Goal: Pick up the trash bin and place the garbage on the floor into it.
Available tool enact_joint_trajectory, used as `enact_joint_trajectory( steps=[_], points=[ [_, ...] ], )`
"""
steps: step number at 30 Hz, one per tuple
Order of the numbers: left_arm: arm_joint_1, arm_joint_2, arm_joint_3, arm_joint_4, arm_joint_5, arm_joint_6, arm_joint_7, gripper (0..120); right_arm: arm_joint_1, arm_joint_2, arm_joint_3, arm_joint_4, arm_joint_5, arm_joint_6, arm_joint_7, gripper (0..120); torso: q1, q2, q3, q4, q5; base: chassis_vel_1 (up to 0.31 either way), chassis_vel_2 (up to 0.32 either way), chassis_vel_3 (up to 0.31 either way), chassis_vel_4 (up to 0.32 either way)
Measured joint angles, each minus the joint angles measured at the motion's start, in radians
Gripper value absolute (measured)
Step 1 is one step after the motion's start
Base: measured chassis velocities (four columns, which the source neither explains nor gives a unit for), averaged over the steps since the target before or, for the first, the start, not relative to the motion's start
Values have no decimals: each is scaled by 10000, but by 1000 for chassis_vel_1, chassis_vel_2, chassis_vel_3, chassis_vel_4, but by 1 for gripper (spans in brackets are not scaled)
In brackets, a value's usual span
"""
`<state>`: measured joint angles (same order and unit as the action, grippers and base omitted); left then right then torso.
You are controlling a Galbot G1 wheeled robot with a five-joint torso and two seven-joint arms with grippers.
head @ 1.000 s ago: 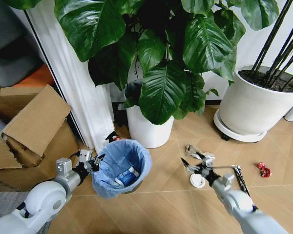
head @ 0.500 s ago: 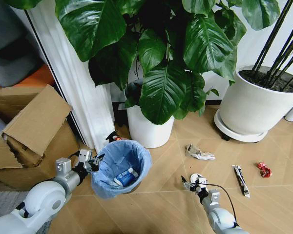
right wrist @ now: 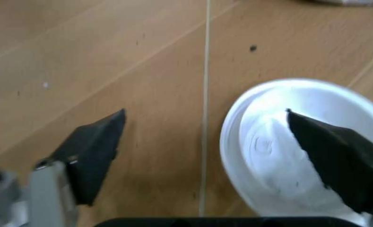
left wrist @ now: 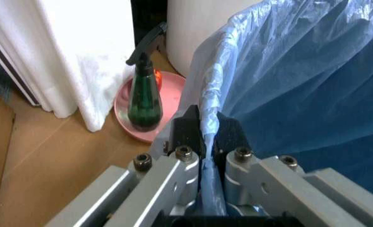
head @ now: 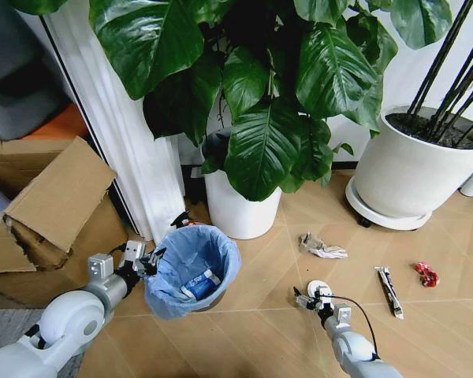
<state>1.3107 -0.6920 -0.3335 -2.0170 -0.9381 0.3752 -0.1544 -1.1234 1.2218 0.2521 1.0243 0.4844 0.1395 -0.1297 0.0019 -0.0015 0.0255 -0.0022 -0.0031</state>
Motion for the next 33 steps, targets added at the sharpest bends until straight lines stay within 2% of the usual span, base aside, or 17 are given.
enact_joint_trajectory(
  steps=[2, 5, 9, 13, 14, 17, 18, 20, 22, 25, 27, 29, 33],
  points=[
    [-1, -2, 0, 4, -2, 1, -2, 0, -11, -31, -39, -12, 7, -72, -24, 88, 0, 0, 0, 0, 0, 0, 0, 0, 0],
    [-4, -5, 0, 8, -9, 4, -11, 0, -77, -154, -87, -70, -6, -212, -192, 72, 0, 0, -1, 0, -4, 0, 0, 0, 0],
    [-3, 5, -6, 8, -17, 4, -16, 0, -134, -233, -72, -57, -7, -246, -231, 64, 0, 1, -1, 0, -4, 0, 0, 0, 0],
    [-17, 6, -17, 7, -32, 8, -41, 0, -202, -306, -38, -20, -8, -253, -293, 44, 0, 1, -1, -2, -1, 0, 0, 0, 0],
    [-17, 6, -17, 7, -32, 8, -41, 0, -202, -306, -38, -20, -8, -253, -293, 44, 0, 1, -1, -2, -1, 0, 0, 0, 0],
    [-21, 3, -18, 7, -36, 12, -57, 0, -234, -353, -41, 17, -9, -254, -335, 30, 0, 1, -1, -2, 1, 0, 0, 0, 0],
    [-21, 3, -18, 7, -36, 12, -57, 0, -234, -353, -41, 17, -9, -254, -335, 30, 0, 1, -1, -2, 1, 0, 0, 0, 0],
    [-19, 0, -27, 8, -37, 14, -65, 0, -240, -418, -42, 26, -19, -254, -379, 19, 0, 1, 0, -1, 0, 0, 0, 0, 0],
    [-19, -5, -29, 7, -37, 14, -66, 0, -244, -443, -42, 26, -24, -254, -399, 19, 0, 1, 0, -1, 1, 0, 0, 0, 0],
    [-25, -24, -33, 15, -38, 14, -69, 0, -308, -592, -37, 116, -16, -252, -448, 8, 0, 1, 0, 0, 3, 0, 0, 0, 0],
    [-29, -27, -33, 19, -38, 13, -69, 0, -335, -650, -34, 164, -6, -252, -458, 7, 0, 0, 0, 1, 3, 0, 0, 0, 0],
    [-63, -40, -19, 44, -40, 14, -70, 0, -469, -880, -11, 418, 74, -240, -489, 1, 0, 0, 0, 1, 3, 0, 0, 0, 0],
    [-116, -48, 28, 81, -49, 14, -71, 0, -897, -1472, 41, 1195, 327, -243, -533, 0, 0, 0, 1, -1, -1, 0, 0, 0, 0]
  ],
)
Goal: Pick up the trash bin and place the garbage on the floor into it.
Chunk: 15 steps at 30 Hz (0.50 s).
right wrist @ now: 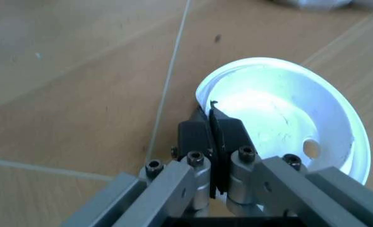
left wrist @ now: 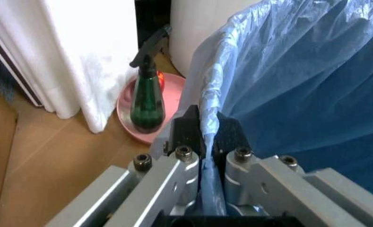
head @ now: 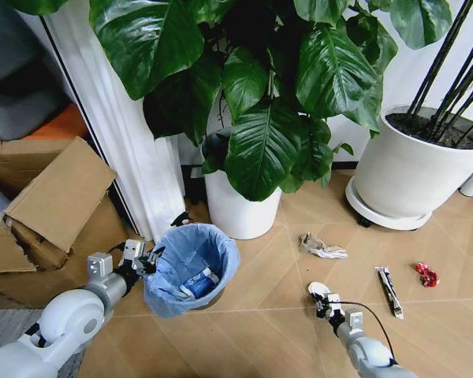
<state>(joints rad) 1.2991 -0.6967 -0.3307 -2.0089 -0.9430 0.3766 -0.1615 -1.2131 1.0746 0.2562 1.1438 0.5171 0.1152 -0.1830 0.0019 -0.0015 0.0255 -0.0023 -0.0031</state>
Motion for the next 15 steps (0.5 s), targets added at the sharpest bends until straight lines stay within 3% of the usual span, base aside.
enact_joint_trajectory(
  steps=[9, 10, 15],
  points=[
    [-40, 3, 29, 12, -20, 0, -6, 0, -443, -655, 133, 1083, 352, 62, -148, 0, 0, 0, 0, -1, 4, 0, 0, 0, 0],
    [-32, 67, 54, 65, -34, -6, -10, 0, -360, -881, 154, 1761, 365, 613, -881, 0, 0, 0, 0, -3, -2, 0, 0, 0, 0],
    [-75, 137, 239, 141, -49, -7, -2, 0, 561, -1118, -358, 2072, 1037, 1625, -3056, 0, 0, 0, 0, 3, -1, 0, 0, 0, 0]
  ],
)
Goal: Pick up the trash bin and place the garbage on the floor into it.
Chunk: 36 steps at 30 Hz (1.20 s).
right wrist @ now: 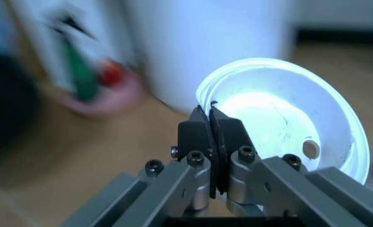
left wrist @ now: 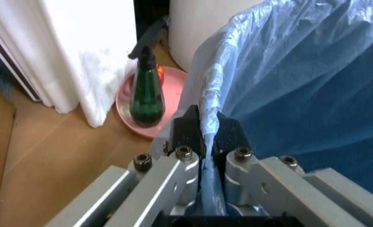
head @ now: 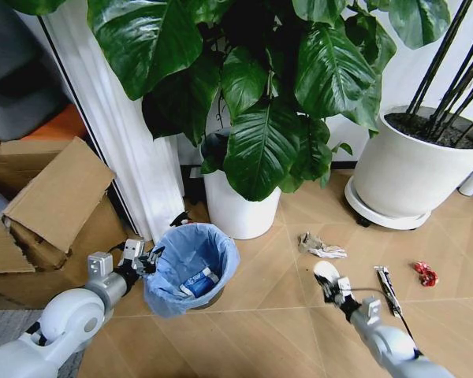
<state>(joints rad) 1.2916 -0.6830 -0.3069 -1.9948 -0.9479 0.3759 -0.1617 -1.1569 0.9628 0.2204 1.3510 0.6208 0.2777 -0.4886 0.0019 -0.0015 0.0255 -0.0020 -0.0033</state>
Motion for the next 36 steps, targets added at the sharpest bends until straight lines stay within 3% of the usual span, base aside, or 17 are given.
enact_joint_trajectory(
  steps=[5, 10, 13, 20, 24, 31, 36],
  points=[
    [-197, 101, 207, 122, -133, -20, 31, 0, 1242, -205, -1336, 217, 1633, 1027, -2394, 0, 0, 0, 0, -3, 2, 0, 0, 0, 0],
    [-251, 161, 327, 172, -191, -57, 74, 0, 2090, -187, -2399, 575, 2452, 1157, -3135, 0, 0, 0, 0, -2, 0, 0, 0, 0, 0],
    [-255, 172, 392, 188, -200, -62, 102, 0, 2764, -87, -3336, 807, 2951, 1154, -3440, 0, 0, 0, 0, 0, 0, 0, 0, 0, 0],
    [-236, 198, 406, 189, -211, -81, 146, 0, 3717, 97, -4424, 947, 3453, 1120, -3788, 0, 0, 0, -1, -2, 0, 0, 0, 0, 0],
    [-225, 241, 409, 141, -243, -126, 258, 0, 4787, 465, -5548, 837, 3831, 1092, -4208, 0, 0, 0, 0, -1, -1, 0, 0, 0, 0],
    [-295, 311, 309, 111, -335, -211, 358, 0, 5468, 1138, -6693, 617, 4193, 938, -4150, 0, 0, 0, 0, -1, 0, 0, 0, 0, 0],
    [-270, 330, 206, 23, -395, -227, 369, 0, 5585, 1038, -7018, 427, 3638, 752, -3714, 16, 0, 0, 0, -2, 2, 0, 0, 0, 0]
  ],
)
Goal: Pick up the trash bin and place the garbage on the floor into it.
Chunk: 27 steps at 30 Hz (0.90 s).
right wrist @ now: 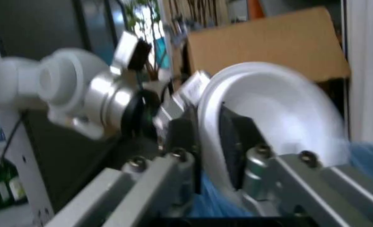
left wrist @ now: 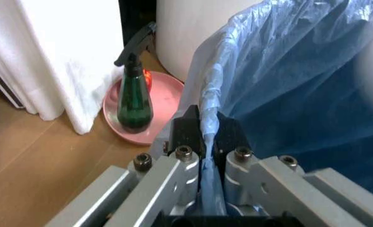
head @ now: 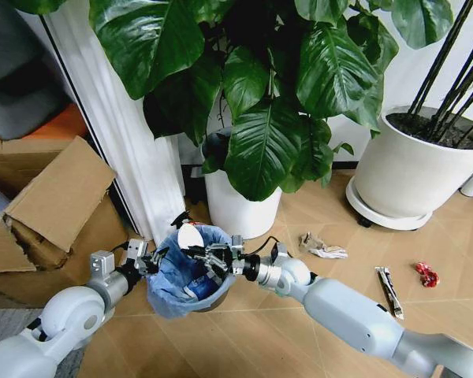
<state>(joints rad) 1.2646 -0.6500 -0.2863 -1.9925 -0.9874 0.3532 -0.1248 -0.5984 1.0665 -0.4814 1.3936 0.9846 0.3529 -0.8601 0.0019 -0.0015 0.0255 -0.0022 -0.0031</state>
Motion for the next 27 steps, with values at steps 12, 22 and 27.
enact_joint_trajectory(
  steps=[12, 22, 27],
  points=[
    [-5, -58, -82, -20, -12, 11, -80, 0, -5, -942, 336, 327, -543, -280, 194, 58, 0, 0, -1, -1, 1, 0, 0, 0, 0],
    [15, -86, -108, -19, -12, 23, -121, 0, -287, -1185, 902, 433, -669, -309, 243, 93, 0, 0, -1, -1, 1, 0, 0, 0, 0],
    [-72, -108, -108, 14, -37, 31, -154, 0, -275, -1464, 871, 565, -802, -373, 268, 100, 0, 0, -1, -1, 1, 0, 0, 0, 0]
  ],
)
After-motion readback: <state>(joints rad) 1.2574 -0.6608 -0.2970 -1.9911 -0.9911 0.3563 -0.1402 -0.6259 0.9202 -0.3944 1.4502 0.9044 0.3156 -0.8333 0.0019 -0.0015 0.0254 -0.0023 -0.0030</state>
